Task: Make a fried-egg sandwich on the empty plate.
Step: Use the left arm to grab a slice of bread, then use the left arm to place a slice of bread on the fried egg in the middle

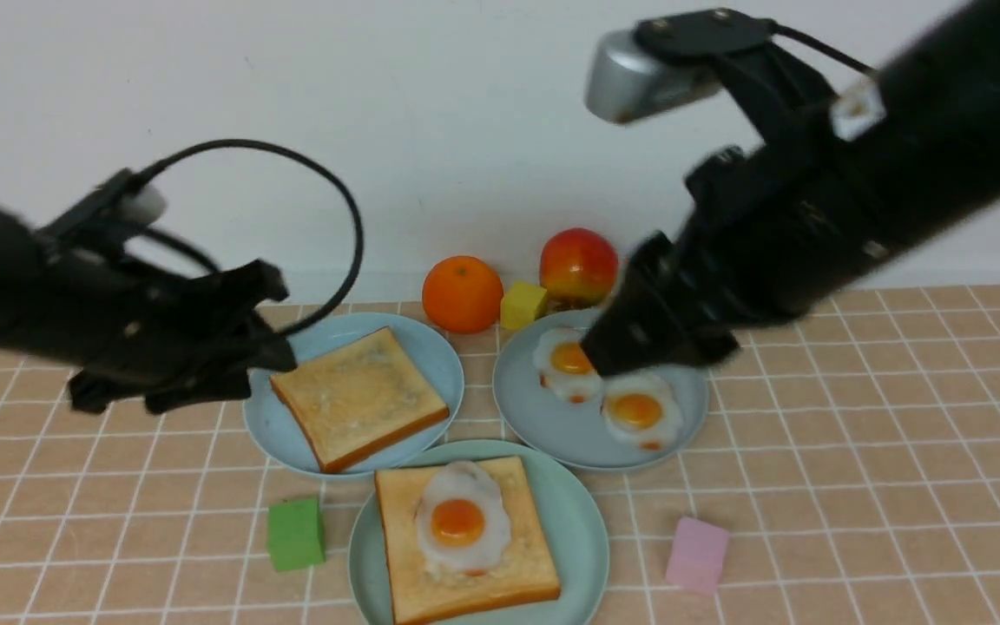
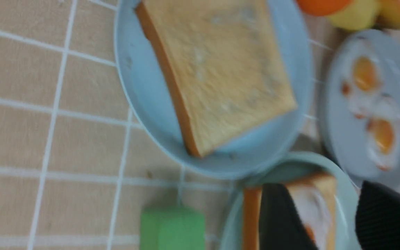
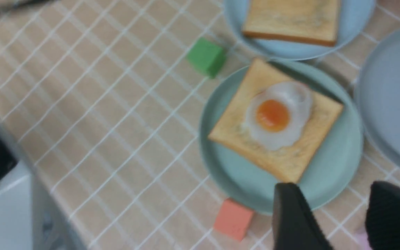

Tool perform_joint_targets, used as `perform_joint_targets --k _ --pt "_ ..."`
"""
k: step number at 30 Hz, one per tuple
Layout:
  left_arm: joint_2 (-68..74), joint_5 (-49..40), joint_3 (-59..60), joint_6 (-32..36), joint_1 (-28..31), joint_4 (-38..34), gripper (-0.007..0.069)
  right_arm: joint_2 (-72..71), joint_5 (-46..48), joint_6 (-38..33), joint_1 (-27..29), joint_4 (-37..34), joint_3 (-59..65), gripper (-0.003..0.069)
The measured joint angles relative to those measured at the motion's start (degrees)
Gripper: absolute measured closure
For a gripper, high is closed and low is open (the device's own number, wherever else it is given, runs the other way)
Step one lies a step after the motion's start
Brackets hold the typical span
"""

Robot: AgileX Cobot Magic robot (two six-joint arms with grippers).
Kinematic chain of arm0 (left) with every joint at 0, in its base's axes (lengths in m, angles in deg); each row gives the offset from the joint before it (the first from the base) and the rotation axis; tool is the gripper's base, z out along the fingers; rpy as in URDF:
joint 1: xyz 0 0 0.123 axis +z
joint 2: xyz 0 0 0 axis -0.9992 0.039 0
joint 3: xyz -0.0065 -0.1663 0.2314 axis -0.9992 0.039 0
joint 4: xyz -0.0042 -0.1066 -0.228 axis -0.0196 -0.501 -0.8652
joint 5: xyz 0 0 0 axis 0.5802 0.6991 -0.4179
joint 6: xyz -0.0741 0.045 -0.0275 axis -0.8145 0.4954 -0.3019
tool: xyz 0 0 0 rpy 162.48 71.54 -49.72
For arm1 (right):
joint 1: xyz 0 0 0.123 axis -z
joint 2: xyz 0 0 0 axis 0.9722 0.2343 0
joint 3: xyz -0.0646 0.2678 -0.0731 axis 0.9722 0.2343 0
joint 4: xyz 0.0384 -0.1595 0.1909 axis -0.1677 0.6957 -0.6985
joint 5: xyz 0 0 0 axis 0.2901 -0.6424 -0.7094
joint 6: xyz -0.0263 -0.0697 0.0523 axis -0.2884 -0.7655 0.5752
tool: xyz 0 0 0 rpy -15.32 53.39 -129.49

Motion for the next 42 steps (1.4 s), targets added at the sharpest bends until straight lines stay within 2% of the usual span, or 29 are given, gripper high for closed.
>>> perform_joint_targets --k 3,7,12,16,23,25,30,31,32,35,42 --pt "8.4 -1.0 -5.7 -3.4 0.0 0.6 0.0256 -3.9 -0.8 -7.5 0.0 -5.0 5.1 0.0412" --pt "15.9 -1.0 -10.7 -8.6 0.0 3.8 0.0249 -8.7 -0.9 -12.9 0.0 -9.5 9.8 0.0472" --pt "20.8 -0.9 -15.0 -13.0 0.0 5.9 0.0248 -13.1 -0.8 -14.7 0.0 -10.8 14.3 0.0578" --pt "23.0 -0.7 -15.5 -13.7 0.0 6.1 0.0248 -14.6 -0.8 -14.8 0.0 -10.7 16.5 0.0653" --pt "25.9 -1.2 -15.7 -13.7 0.0 6.2 0.0256 -14.8 -1.0 -14.8 0.0 -10.7 18.3 0.0669" --pt "26.1 -1.2 -15.8 -13.6 0.0 6.1 0.0279 -14.8 -1.0 -14.4 0.0 -10.8 18.3 0.0669" --pt "26.0 -1.9 -15.8 -13.0 0.0 5.7 0.0442 -14.9 -0.3 -13.9 0.0 -10.8 18.3 0.0668" --pt "25.9 -1.9 -15.8 -13.0 0.0 5.7 0.0450 -14.9 -0.3 -13.9 0.0 -10.8 18.3 0.0668" --pt "25.0 -2.7 -15.8 -13.0 0.0 5.8 0.0520 -14.9 0.5 -13.8 0.0 -10.8 18.3 0.0666" --pt "21.9 -3.6 -15.6 -12.3 0.0 5.9 0.0603 -14.9 1.1 -13.6 0.0 -10.8 18.3 0.0664" --pt "9.0 -7.7 -15.6 -5.8 -0.1 6.0 0.0615 -14.9 1.7 -13.5 0.0 -10.8 18.3 0.0658"
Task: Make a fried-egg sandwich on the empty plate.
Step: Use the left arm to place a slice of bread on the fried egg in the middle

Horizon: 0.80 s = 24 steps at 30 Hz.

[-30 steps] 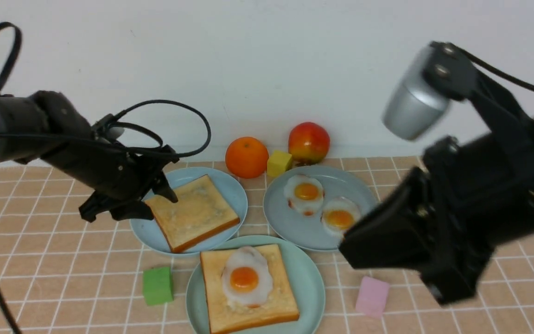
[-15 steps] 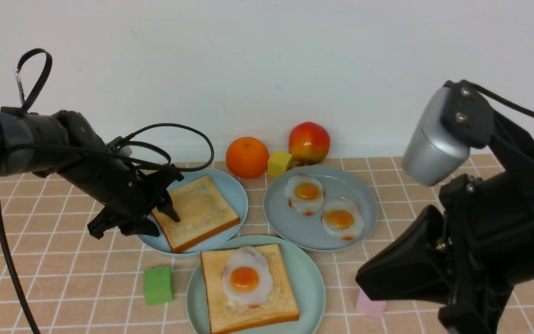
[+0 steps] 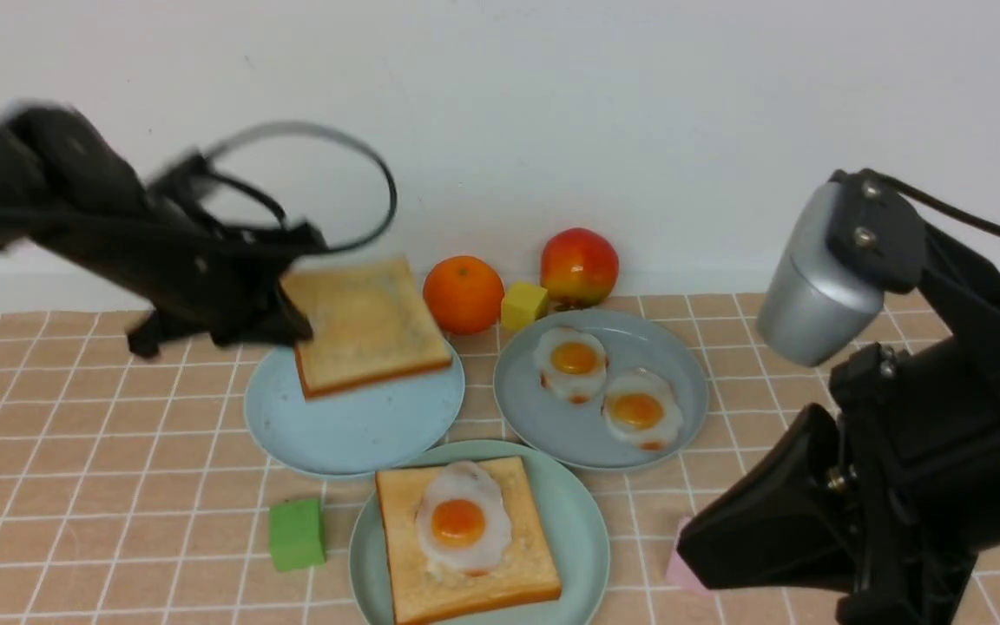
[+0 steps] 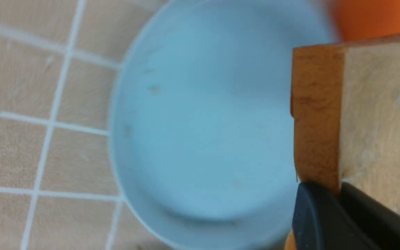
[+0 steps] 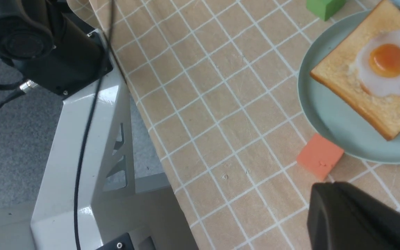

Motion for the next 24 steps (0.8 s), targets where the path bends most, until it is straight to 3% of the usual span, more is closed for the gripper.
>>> perform_joint_targets --k 5,8,15,19,24 --pt "-6.6 -4.0 1.6 2.8 -2.3 -0.1 0.0615 0.0 0.1 0.0 0.0 0.0 0.0 0.0656" --pt "-10.5 -3.8 7.2 3.2 -6.7 -0.9 0.0615 0.0 0.1 0.0 0.0 0.0 0.0 0.0654" --pt "-10.6 7.9 20.8 3.3 -13.9 -2.2 0.0615 0.0 0.1 0.0 0.0 0.0 0.0 0.0645" --pt "-7.8 14.9 24.9 3.3 -14.4 -5.3 0.0615 0.0 0.3 0.0 0.0 0.0 0.0 0.0644" --pt "-4.2 16.5 25.2 3.3 -14.4 -8.3 0.0614 0.0 0.4 0.5 0.0 -0.1 0.0 0.0637"
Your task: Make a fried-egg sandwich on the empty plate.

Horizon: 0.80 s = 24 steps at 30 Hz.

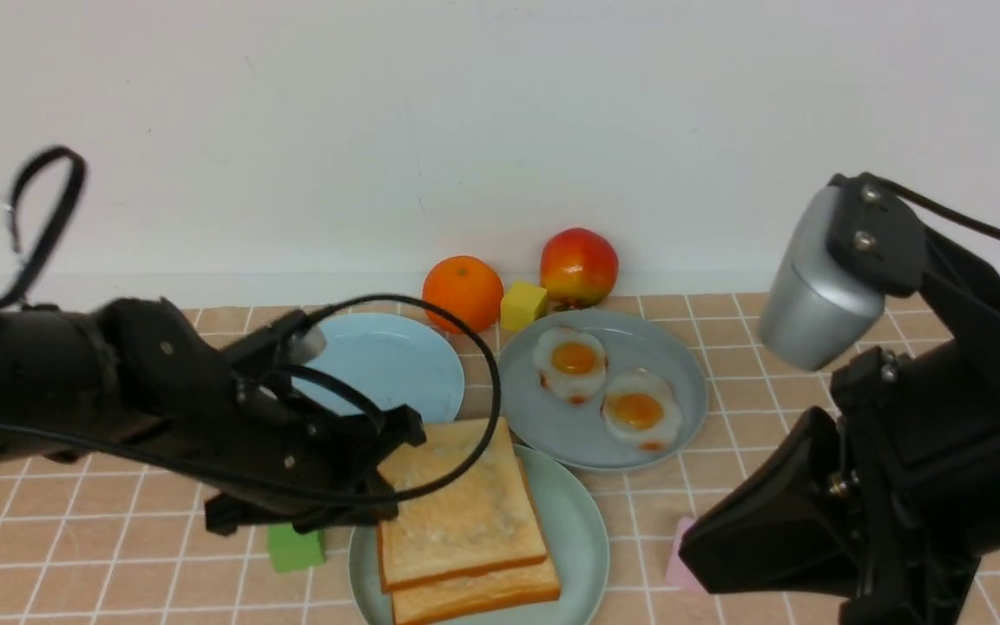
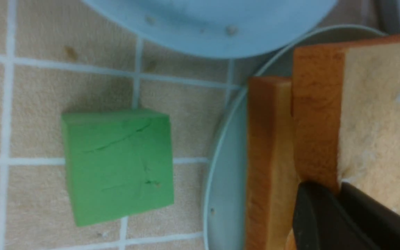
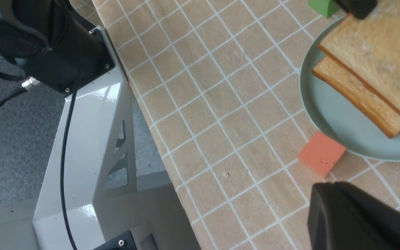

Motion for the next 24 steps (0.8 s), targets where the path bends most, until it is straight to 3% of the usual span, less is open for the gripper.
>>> perform_joint_targets --k 7,11,14,17,19,24 --pt "0.9 0.3 0.0 0.0 0.0 -0.4 0.0557 0.0 0.1 0.7 0.0 -0.2 0.0 0.0628" --pt "0.6 -0.4 0.0 0.0 0.0 -0.4 0.0445 0.0 0.0 0.8 0.0 -0.2 0.0 0.0624" --pt "-1.0 -2.5 0.0 0.2 0.0 -0.2 0.0321 -0.1 0.0 1.9 0.0 0.3 0.0 0.0618" --pt "-3.3 -3.9 0.0 0.8 0.0 0.3 0.0254 -0.3 -0.2 5.3 0.0 1.8 0.0 0.0615" --pt "-7.4 -5.7 0.0 1.4 0.0 1.9 0.0201 -1.7 -1.3 11.2 0.0 6.2 0.5 0.0613" --pt "-15.4 -10.8 0.0 1.5 0.0 5.9 0.0180 -7.6 -4.0 21.2 0.0 14.7 3.1 0.0603"
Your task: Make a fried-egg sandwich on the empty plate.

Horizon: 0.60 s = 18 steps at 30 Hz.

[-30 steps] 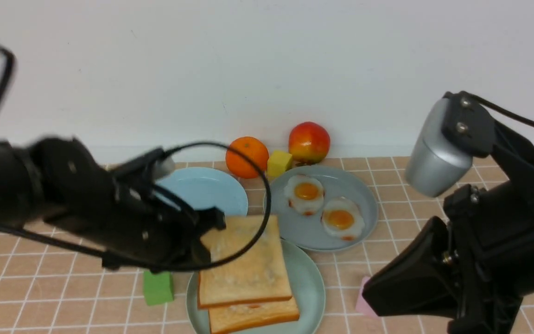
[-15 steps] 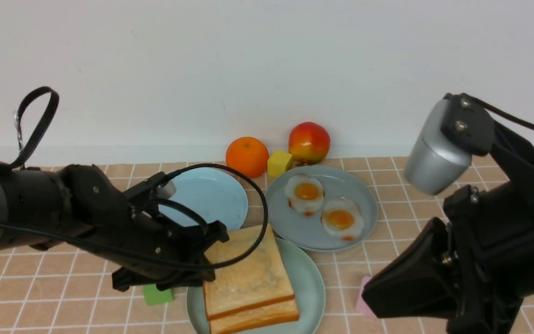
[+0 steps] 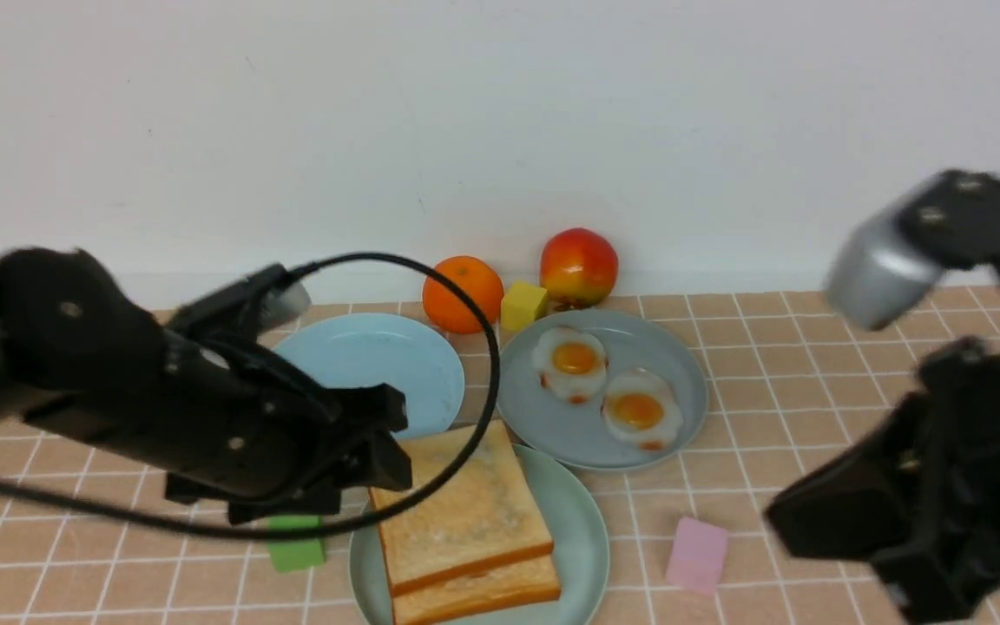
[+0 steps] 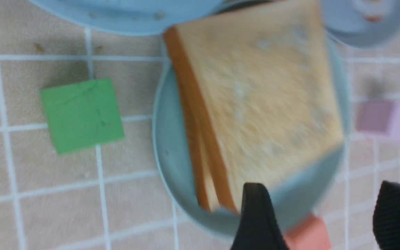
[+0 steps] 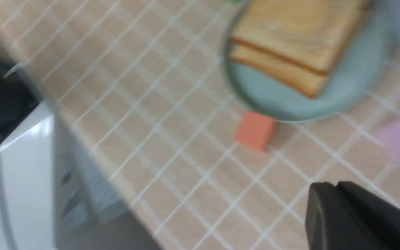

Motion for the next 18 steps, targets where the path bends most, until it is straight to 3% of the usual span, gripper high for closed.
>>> perform_joint_targets --k 4,9,18 --pt "-6.5 -5.2 0.0 0.0 0.0 1.6 0.0185 -7.3 -4.1 3.0 0.0 3.1 4.0 0.0598" --pt "-20.3 -13.7 0.0 0.0 0.0 2.2 0.0253 -22.0 -14.9 3.6 0.0 5.5 15.2 0.0593" --pt "-41.5 -25.5 3.1 -3.0 0.0 1.6 0.0502 -41.4 -22.5 3.8 0.0 5.2 32.4 0.0582"
